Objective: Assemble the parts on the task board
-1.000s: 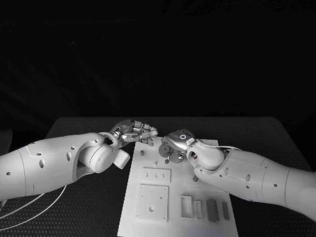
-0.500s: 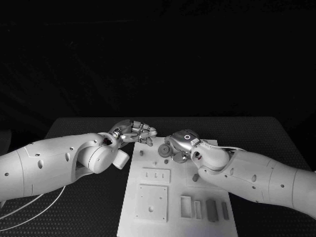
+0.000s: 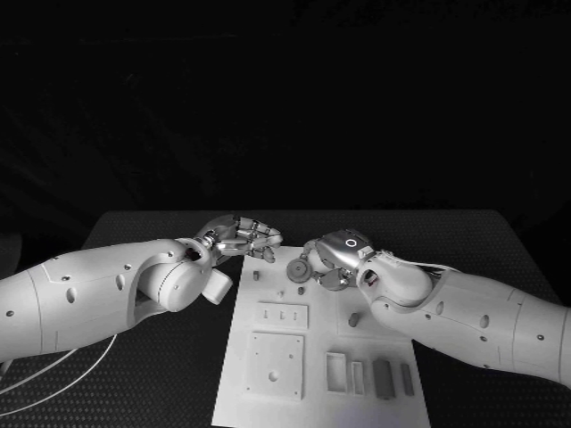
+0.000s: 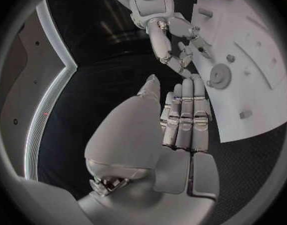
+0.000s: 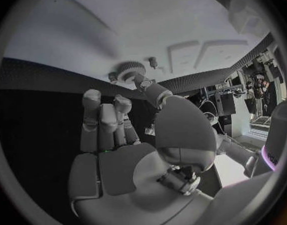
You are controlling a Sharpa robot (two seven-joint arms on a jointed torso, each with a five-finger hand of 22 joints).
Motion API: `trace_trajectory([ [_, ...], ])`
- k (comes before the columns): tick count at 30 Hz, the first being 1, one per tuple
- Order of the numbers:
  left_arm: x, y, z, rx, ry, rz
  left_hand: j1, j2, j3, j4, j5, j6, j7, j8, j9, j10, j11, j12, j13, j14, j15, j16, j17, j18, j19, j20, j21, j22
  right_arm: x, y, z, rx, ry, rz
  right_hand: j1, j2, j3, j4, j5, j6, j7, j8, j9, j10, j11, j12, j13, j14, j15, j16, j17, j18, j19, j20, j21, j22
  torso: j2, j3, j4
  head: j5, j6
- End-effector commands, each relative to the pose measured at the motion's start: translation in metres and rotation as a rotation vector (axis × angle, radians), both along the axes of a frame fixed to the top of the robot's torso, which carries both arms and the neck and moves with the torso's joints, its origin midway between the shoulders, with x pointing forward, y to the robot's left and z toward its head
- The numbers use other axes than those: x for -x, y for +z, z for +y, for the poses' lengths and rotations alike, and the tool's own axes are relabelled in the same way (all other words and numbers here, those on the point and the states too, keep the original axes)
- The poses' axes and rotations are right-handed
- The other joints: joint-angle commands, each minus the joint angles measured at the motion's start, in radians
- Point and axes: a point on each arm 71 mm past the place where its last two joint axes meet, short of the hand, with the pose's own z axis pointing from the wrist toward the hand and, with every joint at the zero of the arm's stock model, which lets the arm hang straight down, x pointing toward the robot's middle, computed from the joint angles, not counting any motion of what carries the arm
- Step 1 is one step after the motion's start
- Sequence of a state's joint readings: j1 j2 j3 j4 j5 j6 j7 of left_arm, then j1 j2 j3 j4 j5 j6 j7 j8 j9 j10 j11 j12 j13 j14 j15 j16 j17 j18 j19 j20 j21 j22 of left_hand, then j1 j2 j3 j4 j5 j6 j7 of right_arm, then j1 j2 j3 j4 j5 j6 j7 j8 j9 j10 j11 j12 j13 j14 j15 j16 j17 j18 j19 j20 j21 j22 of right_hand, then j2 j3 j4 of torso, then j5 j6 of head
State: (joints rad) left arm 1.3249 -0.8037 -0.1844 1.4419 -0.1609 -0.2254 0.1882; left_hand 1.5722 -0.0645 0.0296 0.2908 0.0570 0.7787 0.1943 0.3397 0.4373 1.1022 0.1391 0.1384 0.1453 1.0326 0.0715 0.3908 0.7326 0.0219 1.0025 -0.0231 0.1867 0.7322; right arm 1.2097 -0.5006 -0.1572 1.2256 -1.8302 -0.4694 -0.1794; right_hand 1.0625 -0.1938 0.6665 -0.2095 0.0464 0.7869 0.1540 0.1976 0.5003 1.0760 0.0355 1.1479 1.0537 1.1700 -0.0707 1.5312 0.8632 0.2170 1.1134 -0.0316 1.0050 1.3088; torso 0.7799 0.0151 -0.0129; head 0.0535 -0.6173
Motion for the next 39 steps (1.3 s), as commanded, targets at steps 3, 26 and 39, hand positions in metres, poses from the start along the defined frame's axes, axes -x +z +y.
trace_trajectory([
  [3, 0.001, 0.002, 0.0, 0.005, -0.009, -0.003, -0.008, 0.001, -0.002, 0.0, -0.006, -0.002, 0.002, -0.001, -0.001, 0.007, 0.002, -0.007, 0.001, 0.007, 0.001, -0.004, 0.001, 0.016, 0.003, -0.004, -0.004, 0.001, 0.001, 0.007, -0.003, -0.056, 0.016, 0.026, 0.009, 0.006, 0.001, 0.005, 0.003, 0.01, -0.002, 0.007, 0.002, 0.002, 0.003, 0.008, 0.0, 0.003, 0.003, 0.0, 0.001, 0.045, 0.005, -0.001, -0.002, 0.006, 0.0, 0.0008, -0.0026, 0.001, 0.002],
  [26, 0.0, 0.001, -0.002, 0.006, -0.015, -0.001, -0.01, 0.003, -0.001, 0.001, -0.006, -0.002, 0.003, 0.0, -0.001, 0.007, 0.002, -0.008, 0.002, 0.008, 0.001, -0.006, 0.003, 0.016, 0.003, -0.004, -0.005, 0.002, -0.013, -0.014, 0.007, -0.007, -0.016, 0.244, -0.047, 0.223, 0.251, -0.021, 0.003, -0.028, -0.053, 0.013, 0.001, -0.019, -0.045, 0.01, 0.006, -0.022, -0.042, 0.006, 0.01, 0.045, -0.022, 0.013, 0.008, 0.018, 0.0, -0.0008, 0.0034, -0.006, -0.001],
  [39, 0.0, 0.001, -0.002, 0.004, -0.011, -0.001, -0.019, 0.007, 0.0, 0.001, -0.007, -0.008, 0.011, -0.004, -0.003, 0.004, 0.004, -0.011, 0.002, 0.009, 0.001, -0.011, 0.008, 0.016, 0.004, -0.004, -0.007, 0.003, -0.015, -0.024, 0.007, 0.004, -0.028, 0.279, -0.067, 0.237, 0.261, -0.033, 0.003, -0.03, -0.049, 0.019, 0.004, -0.019, -0.041, 0.012, 0.008, -0.021, -0.039, 0.009, 0.011, 0.045, -0.021, 0.01, 0.013, 0.018, 0.0, -0.0018, 0.002, -0.005, -0.006],
])
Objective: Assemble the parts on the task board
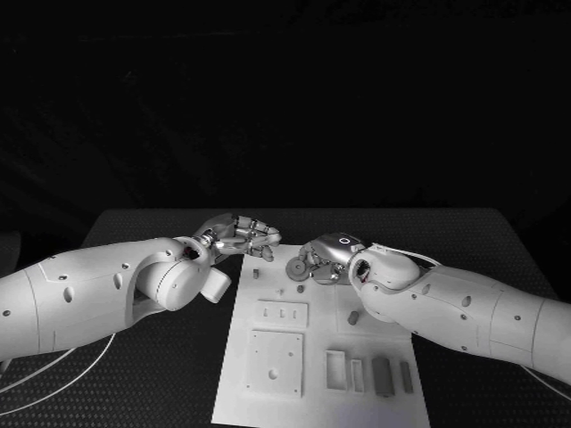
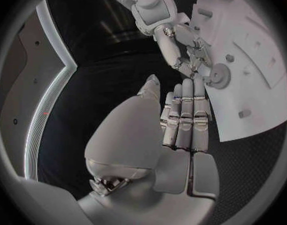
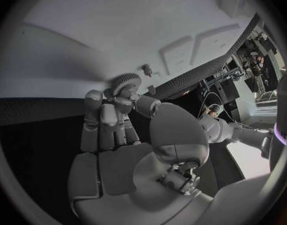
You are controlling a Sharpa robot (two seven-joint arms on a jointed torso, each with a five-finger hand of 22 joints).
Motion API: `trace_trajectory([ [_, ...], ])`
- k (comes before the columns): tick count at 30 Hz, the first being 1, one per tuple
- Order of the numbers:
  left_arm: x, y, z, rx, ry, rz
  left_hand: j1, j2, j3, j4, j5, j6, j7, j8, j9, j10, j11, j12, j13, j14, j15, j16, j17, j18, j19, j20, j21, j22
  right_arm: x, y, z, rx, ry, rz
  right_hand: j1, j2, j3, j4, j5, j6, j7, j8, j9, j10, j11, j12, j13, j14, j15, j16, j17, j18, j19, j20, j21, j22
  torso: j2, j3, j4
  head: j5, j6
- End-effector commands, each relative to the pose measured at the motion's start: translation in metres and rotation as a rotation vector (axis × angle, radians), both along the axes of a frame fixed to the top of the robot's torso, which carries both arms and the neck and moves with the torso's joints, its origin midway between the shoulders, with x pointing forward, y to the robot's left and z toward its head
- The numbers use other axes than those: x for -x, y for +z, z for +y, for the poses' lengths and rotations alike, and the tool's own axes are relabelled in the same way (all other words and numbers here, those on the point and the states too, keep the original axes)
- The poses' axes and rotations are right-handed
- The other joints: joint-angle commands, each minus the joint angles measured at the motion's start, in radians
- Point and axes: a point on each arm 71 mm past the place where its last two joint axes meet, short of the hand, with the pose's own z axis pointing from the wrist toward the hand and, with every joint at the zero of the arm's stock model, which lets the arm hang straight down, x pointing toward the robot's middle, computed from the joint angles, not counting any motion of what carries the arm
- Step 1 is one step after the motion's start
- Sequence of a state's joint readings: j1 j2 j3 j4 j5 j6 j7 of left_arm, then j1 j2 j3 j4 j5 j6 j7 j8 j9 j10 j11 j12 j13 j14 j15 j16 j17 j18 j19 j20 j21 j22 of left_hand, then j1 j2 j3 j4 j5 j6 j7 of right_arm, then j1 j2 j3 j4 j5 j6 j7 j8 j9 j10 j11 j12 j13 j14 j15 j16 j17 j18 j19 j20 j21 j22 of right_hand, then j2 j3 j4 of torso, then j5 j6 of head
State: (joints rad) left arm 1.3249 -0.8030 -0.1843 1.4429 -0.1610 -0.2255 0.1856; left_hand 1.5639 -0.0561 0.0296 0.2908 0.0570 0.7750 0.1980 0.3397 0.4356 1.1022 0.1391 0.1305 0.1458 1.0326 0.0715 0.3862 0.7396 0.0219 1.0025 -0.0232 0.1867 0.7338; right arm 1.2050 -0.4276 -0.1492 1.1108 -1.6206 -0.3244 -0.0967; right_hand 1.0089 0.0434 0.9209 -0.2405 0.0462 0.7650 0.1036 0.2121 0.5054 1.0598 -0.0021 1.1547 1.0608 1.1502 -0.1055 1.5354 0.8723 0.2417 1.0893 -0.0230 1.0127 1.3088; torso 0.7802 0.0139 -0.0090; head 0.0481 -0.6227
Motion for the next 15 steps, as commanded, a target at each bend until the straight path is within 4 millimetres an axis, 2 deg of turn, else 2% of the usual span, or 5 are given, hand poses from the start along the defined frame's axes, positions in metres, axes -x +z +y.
trace_trajectory([
  [1, 0.0003, 0.0014, -0.001, 0.005, -0.01, -0.003, -0.011, -0.001, 0.0, 0.001, -0.007, -0.004, 0.007, -0.004, -0.001, 0.004, 0.004, -0.004, 0.001, 0.009, 0.001, -0.006, 0.001, 0.016, 0.004, -0.004, -0.007, 0.001, 0.0017, -0.0089, -0.0014, 0.031, 0.009, 0.058, -0.013, 0.0, 0.007, -0.002, 0.004, -0.008, 0.002, 0.004, -0.001, -0.003, -0.003, 0.006, 0.001, -0.001, -0.004, 0.004, 0.002, 0.02, 0.003, 0.002, 0.005, 0.018, 0.0, -0.0006, -0.0021, 0.0, -0.001],
  [9, -0.0002, 0.0013, 0.0003, 0.004, -0.006, -0.004, -0.012, -0.001, 0.001, 0.001, -0.007, -0.005, 0.008, -0.004, -0.001, 0.004, 0.004, -0.004, 0.001, 0.01, 0.001, -0.007, 0.002, 0.016, 0.004, -0.004, -0.007, 0.001, 0.004, -0.0085, -0.0071, 0.03, -0.002, 0.054, -0.024, 0.004, 0.013, -0.009, 0.003, 0.001, 0.008, 0.013, 0.002, -0.002, 0.002, 0.008, 0.002, 0.0, 0.001, 0.006, 0.002, 0.02, 0.004, 0.0, 0.008, 0.017, -0.001, 0.0001, -0.0012, 0.001, -0.003],
  [15, -0.0006, 0.0012, 0.0002, 0.004, -0.006, -0.005, -0.012, -0.002, 0.001, 0.0, -0.007, -0.005, 0.008, -0.004, -0.002, 0.004, 0.004, -0.004, 0.001, 0.01, 0.001, -0.007, 0.002, 0.016, 0.004, -0.004, -0.007, 0.001, 0.0103, -0.0086, -0.011, 0.034, 0.001, 0.043, -0.029, 0.004, 0.018, -0.015, 0.004, 0.014, 0.014, 0.022, 0.006, 0.0, 0.008, 0.009, 0.003, 0.001, 0.006, 0.008, 0.002, 0.02, 0.006, -0.001, 0.01, 0.017, 0.0, 0.0003, -0.0032, 0.002, -0.005],
])
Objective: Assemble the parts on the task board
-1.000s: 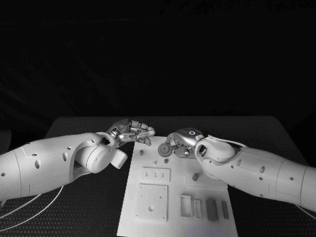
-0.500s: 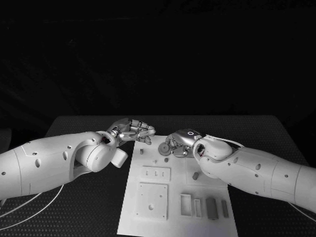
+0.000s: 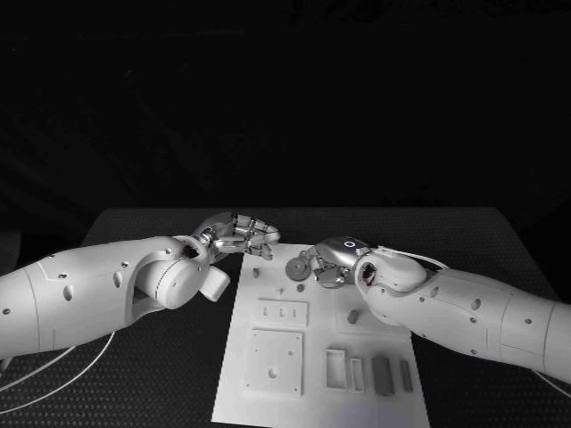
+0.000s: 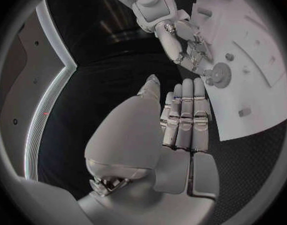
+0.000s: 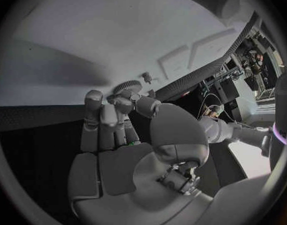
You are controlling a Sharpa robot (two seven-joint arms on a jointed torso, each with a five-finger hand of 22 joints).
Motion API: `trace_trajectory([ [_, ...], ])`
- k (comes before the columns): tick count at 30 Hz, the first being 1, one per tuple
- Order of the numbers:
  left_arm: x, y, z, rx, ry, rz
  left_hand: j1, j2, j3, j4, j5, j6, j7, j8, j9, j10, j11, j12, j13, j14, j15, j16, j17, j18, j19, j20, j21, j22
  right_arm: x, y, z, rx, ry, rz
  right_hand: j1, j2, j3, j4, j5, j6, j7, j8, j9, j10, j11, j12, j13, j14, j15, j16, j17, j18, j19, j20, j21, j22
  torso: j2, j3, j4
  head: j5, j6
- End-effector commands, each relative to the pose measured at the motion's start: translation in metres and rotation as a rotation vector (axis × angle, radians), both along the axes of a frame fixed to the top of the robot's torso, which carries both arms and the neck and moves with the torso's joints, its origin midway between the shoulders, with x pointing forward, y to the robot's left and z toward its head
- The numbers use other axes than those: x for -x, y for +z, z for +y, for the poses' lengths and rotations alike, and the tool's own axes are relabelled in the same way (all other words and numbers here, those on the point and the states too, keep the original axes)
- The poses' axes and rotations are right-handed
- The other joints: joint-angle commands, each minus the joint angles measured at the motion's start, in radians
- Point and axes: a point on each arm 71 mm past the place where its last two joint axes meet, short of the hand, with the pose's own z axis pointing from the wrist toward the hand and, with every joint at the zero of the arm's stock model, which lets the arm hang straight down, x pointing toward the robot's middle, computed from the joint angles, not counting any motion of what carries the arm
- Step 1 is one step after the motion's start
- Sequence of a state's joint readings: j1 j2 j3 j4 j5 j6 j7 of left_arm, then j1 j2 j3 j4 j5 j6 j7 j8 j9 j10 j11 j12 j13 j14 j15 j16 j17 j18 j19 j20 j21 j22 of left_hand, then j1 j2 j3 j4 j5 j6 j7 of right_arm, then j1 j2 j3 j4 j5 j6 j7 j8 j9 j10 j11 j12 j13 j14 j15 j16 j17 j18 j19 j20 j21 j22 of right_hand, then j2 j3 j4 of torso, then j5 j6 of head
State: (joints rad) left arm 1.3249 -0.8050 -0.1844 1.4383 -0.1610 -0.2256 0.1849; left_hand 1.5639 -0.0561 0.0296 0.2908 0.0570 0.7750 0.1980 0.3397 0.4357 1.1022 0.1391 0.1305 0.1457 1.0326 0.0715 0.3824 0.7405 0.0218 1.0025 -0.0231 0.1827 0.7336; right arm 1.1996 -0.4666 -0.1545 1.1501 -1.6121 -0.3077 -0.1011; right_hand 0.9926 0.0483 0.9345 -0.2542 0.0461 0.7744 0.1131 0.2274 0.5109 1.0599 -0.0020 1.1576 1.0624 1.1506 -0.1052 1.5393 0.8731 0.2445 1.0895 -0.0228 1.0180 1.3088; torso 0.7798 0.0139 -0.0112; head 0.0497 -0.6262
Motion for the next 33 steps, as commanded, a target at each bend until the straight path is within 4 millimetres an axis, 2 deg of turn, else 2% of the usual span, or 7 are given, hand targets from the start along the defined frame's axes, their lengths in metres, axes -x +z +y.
trace_trajectory([
  [1, 0.0, 0.001, -0.002, 0.007, -0.012, -0.006, -0.012, -0.002, 0.001, 0.0, -0.007, -0.005, 0.008, -0.004, -0.002, 0.004, 0.004, -0.004, 0.002, 0.01, 0.001, -0.004, 0.002, 0.016, 0.004, -0.004, -0.003, 0.001, 0.004, -0.003, -0.001, 0.024, 0.005, 0.01, -0.013, -0.001, 0.006, -0.002, 0.004, 0.007, 0.005, 0.008, 0.001, 0.0, 0.009, 0.006, 0.001, 0.001, 0.006, 0.004, 0.001, 0.017, 0.006, -0.002, 0.005, 0.017, 0.0, 0.0008, -0.0008, 0.001, -0.001],
  [14, 0.0, 0.001, 0.0, 0.005, -0.007, -0.006, -0.011, -0.003, 0.002, 0.0, -0.007, -0.005, 0.008, -0.004, -0.002, 0.004, 0.004, -0.005, 0.002, 0.01, 0.0, -0.005, 0.003, 0.017, 0.004, -0.004, -0.004, 0.002, 0.011, 0.003, -0.013, -0.011, -0.011, -0.041, -0.015, -0.005, 0.011, -0.003, 0.004, 0.015, 0.01, 0.014, 0.002, 0.002, 0.013, 0.007, 0.001, 0.003, 0.011, 0.005, 0.001, 0.017, 0.007, -0.003, 0.007, 0.016, 0.0, 0.0016, 0.0001, -0.001, 0.001],
  [21, -0.001, 0.002, 0.005, 0.006, 0.003, -0.016, -0.011, -0.005, 0.001, 0.0, -0.007, -0.006, 0.008, -0.003, -0.002, 0.004, 0.004, -0.005, 0.002, 0.01, 0.001, -0.006, 0.004, 0.016, 0.004, -0.004, -0.005, 0.002, 0.016, 0.037, -0.029, -0.17, -0.047, -0.15, -0.004, -0.031, 0.027, -0.003, 0.004, 0.038, 0.022, 0.026, 0.004, 0.017, 0.024, 0.011, -0.002, 0.03, 0.021, 0.01, 0.019, 0.017, 0.021, -0.009, 0.014, 0.015, -0.001, 0.0019, -0.0031, -0.006, 0.008],
  [25, -0.002, 0.002, 0.007, 0.006, 0.006, -0.017, -0.01, -0.007, 0.001, -0.001, -0.007, -0.005, 0.007, -0.003, -0.002, 0.005, 0.004, -0.005, 0.002, 0.01, 0.001, -0.007, 0.005, 0.016, 0.003, -0.004, -0.005, 0.002, 0.014, 0.059, -0.052, -0.243, -0.082, -0.167, 0.01, -0.092, 0.025, -0.019, 0.003, 0.065, 0.031, 0.04, 0.007, 0.024, 0.032, 0.009, -0.007, 0.031, 0.028, 0.007, 0.007, 0.017, 0.026, -0.014, 0.015, 0.013, -0.003, 0.0017, -0.0054, -0.017, 0.02],
  [28, -0.003, 0.002, 0.008, 0.004, 0.008, -0.018, -0.008, -0.011, 0.001, -0.001, -0.007, -0.004, 0.007, -0.002, -0.001, 0.005, 0.003, -0.006, 0.003, 0.011, 0.001, -0.008, 0.006, 0.016, 0.003, -0.004, -0.005, 0.002, 0.012, 0.071, -0.072, -0.257, -0.104, -0.152, 0.009, -0.169, -0.001, -0.023, 0.003, 0.079, 0.038, 0.046, 0.009, 0.027, 0.04, 0.008, -0.011, 0.027, 0.036, 0.003, -0.007, 0.017, 0.031, -0.015, 0.015, 0.011, -0.005, 0.0025, -0.0085, -0.022, 0.029],
  [30, -0.004, 0.002, 0.009, 0.004, 0.011, -0.02, -0.007, -0.012, 0.0, -0.001, -0.007, -0.004, 0.007, -0.002, -0.001, 0.006, 0.003, -0.006, 0.003, 0.011, 0.001, -0.009, 0.007, 0.016, 0.003, -0.004, -0.006, 0.003, 0.011, 0.074, -0.086, -0.251, -0.117, -0.124, -0.009, -0.209, -0.046, -0.026, 0.003, 0.085, 0.039, 0.05, 0.012, 0.026, 0.041, 0.008, -0.011, 0.027, 0.038, 0.002, -0.009, 0.017, 0.033, -0.013, 0.017, 0.012, -0.008, 0.0035, -0.014, -0.023, 0.03],
  [33, -0.005, 0.002, 0.01, 0.003, 0.012, -0.021, -0.007, -0.014, 0.0, -0.001, -0.007, -0.003, 0.007, -0.001, -0.001, 0.007, 0.003, -0.006, 0.003, 0.011, 0.001, -0.009, 0.007, 0.016, 0.003, -0.004, -0.006, 0.003, 0.009, 0.074, -0.106, -0.243, -0.134, -0.089, -0.016, -0.243, -0.133, -0.031, 0.003, 0.082, 0.04, 0.049, 0.014, 0.009, 0.041, -0.004, -0.018, 0.014, 0.038, -0.008, -0.013, 0.017, 0.019, -0.01, 0.007, 0.009, -0.012, 0.0044, -0.0214, -0.027, 0.033],
])
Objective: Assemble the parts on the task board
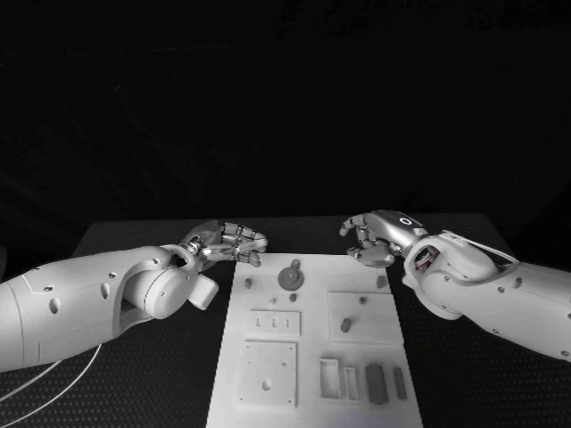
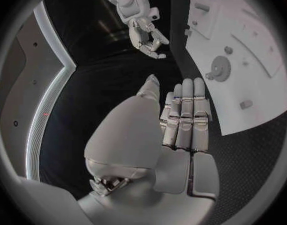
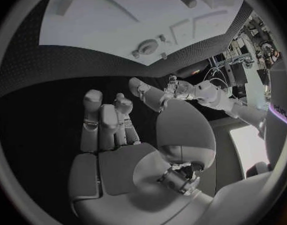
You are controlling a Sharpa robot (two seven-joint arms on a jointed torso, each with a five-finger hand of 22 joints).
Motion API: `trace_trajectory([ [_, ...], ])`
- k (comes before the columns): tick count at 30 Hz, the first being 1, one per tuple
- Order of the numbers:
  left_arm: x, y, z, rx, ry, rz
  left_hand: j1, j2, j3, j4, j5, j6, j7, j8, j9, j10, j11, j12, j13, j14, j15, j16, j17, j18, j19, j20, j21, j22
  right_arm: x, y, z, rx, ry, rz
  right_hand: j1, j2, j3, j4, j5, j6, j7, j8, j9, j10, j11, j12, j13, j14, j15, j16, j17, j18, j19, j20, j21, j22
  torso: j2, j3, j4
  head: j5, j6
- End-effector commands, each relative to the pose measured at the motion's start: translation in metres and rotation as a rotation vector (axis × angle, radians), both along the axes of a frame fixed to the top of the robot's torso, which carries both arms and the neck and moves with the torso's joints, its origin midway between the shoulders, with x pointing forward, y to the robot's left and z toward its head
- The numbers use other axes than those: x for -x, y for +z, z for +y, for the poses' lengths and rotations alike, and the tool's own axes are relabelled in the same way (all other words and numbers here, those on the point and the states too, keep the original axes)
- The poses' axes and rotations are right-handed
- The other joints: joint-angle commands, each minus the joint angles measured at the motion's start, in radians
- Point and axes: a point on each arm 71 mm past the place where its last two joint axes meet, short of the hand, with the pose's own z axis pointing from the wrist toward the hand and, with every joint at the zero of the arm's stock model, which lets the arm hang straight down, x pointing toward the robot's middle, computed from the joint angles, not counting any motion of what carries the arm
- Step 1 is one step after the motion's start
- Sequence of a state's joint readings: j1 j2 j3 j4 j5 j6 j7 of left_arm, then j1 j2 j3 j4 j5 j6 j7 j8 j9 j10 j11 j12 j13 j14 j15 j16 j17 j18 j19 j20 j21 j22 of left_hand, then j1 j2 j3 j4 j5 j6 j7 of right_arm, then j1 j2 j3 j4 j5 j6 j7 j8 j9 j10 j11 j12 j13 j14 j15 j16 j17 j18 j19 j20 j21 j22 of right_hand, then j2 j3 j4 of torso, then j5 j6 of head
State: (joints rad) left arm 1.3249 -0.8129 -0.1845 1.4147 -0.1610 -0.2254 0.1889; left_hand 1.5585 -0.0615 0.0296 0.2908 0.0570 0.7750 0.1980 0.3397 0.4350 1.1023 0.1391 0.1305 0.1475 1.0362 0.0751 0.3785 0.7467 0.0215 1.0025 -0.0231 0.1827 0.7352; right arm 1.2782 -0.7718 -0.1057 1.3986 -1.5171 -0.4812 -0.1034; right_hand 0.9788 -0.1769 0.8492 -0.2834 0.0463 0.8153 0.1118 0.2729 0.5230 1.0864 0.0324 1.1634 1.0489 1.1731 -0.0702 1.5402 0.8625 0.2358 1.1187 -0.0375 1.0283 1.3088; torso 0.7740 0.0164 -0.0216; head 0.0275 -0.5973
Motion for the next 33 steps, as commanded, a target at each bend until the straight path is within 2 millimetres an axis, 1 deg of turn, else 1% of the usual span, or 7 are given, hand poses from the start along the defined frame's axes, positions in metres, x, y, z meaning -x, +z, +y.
trace_trajectory([
  [1, -0.001, 0.002, -0.002, 0.012, -0.016, -0.015, -0.001, -0.009, 0.0, -0.001, -0.007, -0.003, 0.006, -0.001, 0.0, 0.007, 0.003, -0.005, 0.002, 0.007, -0.003, -0.006, 0.001, 0.017, 0.003, -0.004, -0.006, 0.001, 0.0, -0.003, -0.019, -0.038, 0.009, 0.079, 0.003, -0.021, -0.066, 0.001, 0.003, 0.04, 0.042, 0.003, 0.002, -0.023, 0.006, -0.017, -0.009, -0.014, 0.003, -0.013, -0.003, 0.026, -0.016, 0.007, -0.008, 0.007, -0.008, 0.0024, -0.0141, -0.005, 0.004],
  [6, -0.001, 0.001, -0.002, 0.007, -0.015, -0.01, 0.0, -0.009, 0.0, -0.001, -0.007, -0.002, 0.006, 0.0, 0.0, 0.009, 0.002, -0.005, 0.002, 0.008, -0.003, -0.007, 0.003, 0.017, 0.004, -0.004, -0.006, 0.002, -0.003, -0.008, -0.052, -0.002, -0.044, 0.13, 0.038, -0.031, -0.114, 0.004, 0.003, 0.051, 0.038, 0.007, 0.006, -0.034, 0.004, -0.039, -0.03, -0.037, 0.001, -0.027, -0.008, 0.026, -0.042, 0.018, -0.029, 0.002, -0.011, 0.0073, -0.0231, -0.004, 0.003],
  [11, -0.002, 0.001, 0.0, 0.006, -0.017, -0.013, 0.0, -0.008, 0.0, -0.001, -0.007, -0.001, 0.006, 0.0, 0.0, 0.01, 0.002, -0.005, 0.003, 0.008, -0.003, -0.007, 0.004, 0.017, 0.004, -0.004, -0.006, 0.002, -0.004, -0.011, -0.074, 0.031, -0.069, 0.139, 0.061, -0.038, -0.129, 0.001, 0.003, 0.067, 0.031, 0.015, 0.012, -0.034, -0.002, -0.043, -0.037, -0.042, -0.005, -0.029, -0.009, 0.026, -0.046, 0.023, -0.033, 0.002, -0.013, 0.0115, -0.0268, -0.007, 0.007],
  [15, -0.003, 0.001, 0.002, 0.004, -0.013, -0.013, 0.0, -0.007, 0.0, 0.0, -0.007, -0.001, 0.006, 0.0, 0.0, 0.011, 0.002, -0.004, 0.003, 0.008, -0.003, -0.008, 0.004, 0.017, 0.004, -0.004, -0.007, 0.002, 0.0, -0.02, -0.081, 0.041, -0.079, 0.136, 0.056, -0.057, -0.143, 0.01, 0.003, 0.056, 0.035, 0.007, 0.011, -0.048, 0.002, -0.051, -0.043, -0.055, -0.002, -0.036, -0.01, 0.026, -0.059, 0.03, -0.042, 0.001, -0.012, 0.0099, -0.0266, -0.007, 0.008],
  [20, -0.002, 0.001, 0.0, 0.004, -0.014, -0.014, -0.004, -0.005, -0.001, 0.0, -0.007, 0.0, 0.005, 0.002, 0.0, 0.032, -0.008, 0.006, 0.01, 0.01, -0.003, -0.012, 0.009, 0.016, 0.005, -0.004, -0.008, 0.003, 0.001, -0.034, -0.083, 0.038, -0.098, 0.147, 0.059, -0.057, -0.146, 0.015, 0.003, 0.054, 0.037, 0.005, 0.012, -0.055, 0.004, -0.055, -0.046, -0.065, 0.0, -0.04, -0.011, 0.026, -0.067, 0.035, -0.048, 0.0, -0.01, 0.0112, -0.0259, -0.005, 0.01],
  [26, -0.001, 0.0, -0.001, 0.007, -0.022, -0.012, -0.004, -0.006, -0.002, 0.0, -0.007, 0.0, 0.005, 0.002, 0.0, 0.031, -0.008, 0.005, 0.01, 0.009, -0.003, -0.013, 0.009, 0.016, 0.004, -0.004, -0.009, 0.003, 0.002, -0.05, -0.078, 0.025, -0.094, 0.159, 0.059, -0.059, -0.149, 0.017, 0.003, 0.052, 0.037, 0.004, 0.012, -0.054, 0.004, -0.054, -0.046, -0.065, 0.001, -0.038, -0.01, 0.026, -0.067, 0.036, -0.047, 0.001, -0.01, 0.008, -0.021, -0.009, 0.002],
  [33, -0.002, -0.001, -0.001, 0.006, -0.02, -0.01, -0.005, -0.006, -0.002, 0.0, -0.007, 0.0, 0.005, 0.002, 0.0, 0.029, -0.007, 0.004, 0.01, 0.009, -0.002, -0.014, 0.01, 0.016, 0.004, -0.004, -0.009, 0.003, 0.002, -0.06, -0.075, 0.004, -0.098, 0.159, 0.059, -0.059, -0.151, 0.02, 0.003, 0.048, 0.039, 0.001, 0.011, -0.054, 0.005, -0.052, -0.047, -0.065, 0.002, -0.036, -0.009, 0.026, -0.067, 0.037, -0.047, 0.001, -0.011, 0.0075, -0.0194, -0.015, -0.009],
])
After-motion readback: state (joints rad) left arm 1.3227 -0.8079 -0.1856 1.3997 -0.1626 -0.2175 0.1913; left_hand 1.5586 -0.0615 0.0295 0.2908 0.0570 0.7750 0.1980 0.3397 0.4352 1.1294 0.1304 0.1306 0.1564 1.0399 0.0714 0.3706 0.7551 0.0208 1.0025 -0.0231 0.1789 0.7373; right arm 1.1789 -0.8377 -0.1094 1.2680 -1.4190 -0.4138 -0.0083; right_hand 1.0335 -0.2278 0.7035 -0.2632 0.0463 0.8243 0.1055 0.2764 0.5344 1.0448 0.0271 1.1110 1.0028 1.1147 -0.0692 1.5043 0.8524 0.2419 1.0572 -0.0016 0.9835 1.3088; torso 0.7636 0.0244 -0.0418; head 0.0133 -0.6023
